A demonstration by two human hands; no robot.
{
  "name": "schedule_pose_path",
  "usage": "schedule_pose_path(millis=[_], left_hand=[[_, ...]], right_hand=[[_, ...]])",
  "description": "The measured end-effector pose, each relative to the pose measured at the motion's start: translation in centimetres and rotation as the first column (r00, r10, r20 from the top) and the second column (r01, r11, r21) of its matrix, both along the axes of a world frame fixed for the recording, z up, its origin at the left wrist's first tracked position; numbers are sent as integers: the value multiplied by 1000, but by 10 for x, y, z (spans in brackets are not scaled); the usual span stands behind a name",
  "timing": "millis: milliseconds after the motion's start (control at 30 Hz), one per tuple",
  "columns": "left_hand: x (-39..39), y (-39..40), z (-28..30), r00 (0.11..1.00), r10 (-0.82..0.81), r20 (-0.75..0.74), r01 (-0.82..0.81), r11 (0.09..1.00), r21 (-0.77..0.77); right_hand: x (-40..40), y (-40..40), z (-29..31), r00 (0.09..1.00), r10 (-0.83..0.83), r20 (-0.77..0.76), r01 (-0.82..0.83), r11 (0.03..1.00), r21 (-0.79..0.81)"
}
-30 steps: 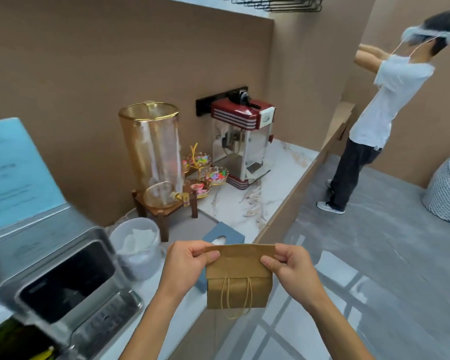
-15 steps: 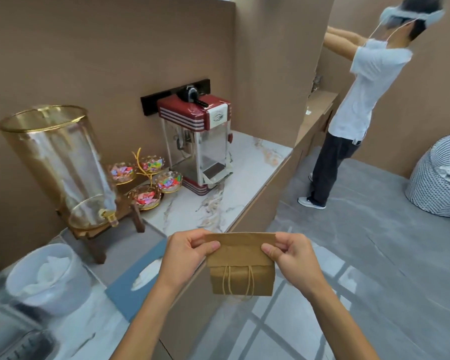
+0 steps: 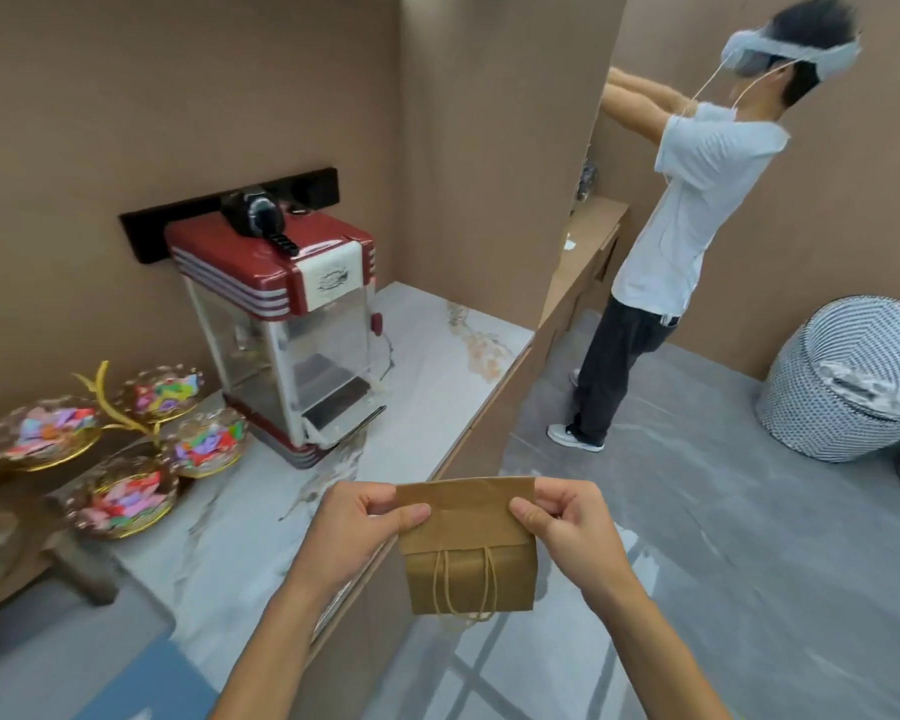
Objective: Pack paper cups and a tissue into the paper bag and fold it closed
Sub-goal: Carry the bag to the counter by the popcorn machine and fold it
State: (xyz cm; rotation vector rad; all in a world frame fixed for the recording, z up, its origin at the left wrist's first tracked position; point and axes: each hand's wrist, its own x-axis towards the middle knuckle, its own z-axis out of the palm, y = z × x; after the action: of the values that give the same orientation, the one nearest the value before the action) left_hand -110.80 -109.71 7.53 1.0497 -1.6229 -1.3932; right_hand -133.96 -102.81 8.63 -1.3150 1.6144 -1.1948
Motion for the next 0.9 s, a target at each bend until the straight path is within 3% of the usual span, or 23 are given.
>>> schedule_pose_path(millis=[133,333,733,900], left_hand=[[-39,-63,2,999,-42,24,44,998,-49],[-76,-140,-3,995,55,81,-51,997,-51],[-165,-278,-28,949,304,87,-304,953,-17],[-212,-349,-36,883,449,140,-447,893,-46]], right_hand=[[-37,-58,5,999,-33,16,33,999,8],[-76,-135,-5,999,-44,21,43,998,33],[-156,-308,-33,989,137,53,-140,988,69],[-208,-409,-47,975,201,92,-212,969,127]])
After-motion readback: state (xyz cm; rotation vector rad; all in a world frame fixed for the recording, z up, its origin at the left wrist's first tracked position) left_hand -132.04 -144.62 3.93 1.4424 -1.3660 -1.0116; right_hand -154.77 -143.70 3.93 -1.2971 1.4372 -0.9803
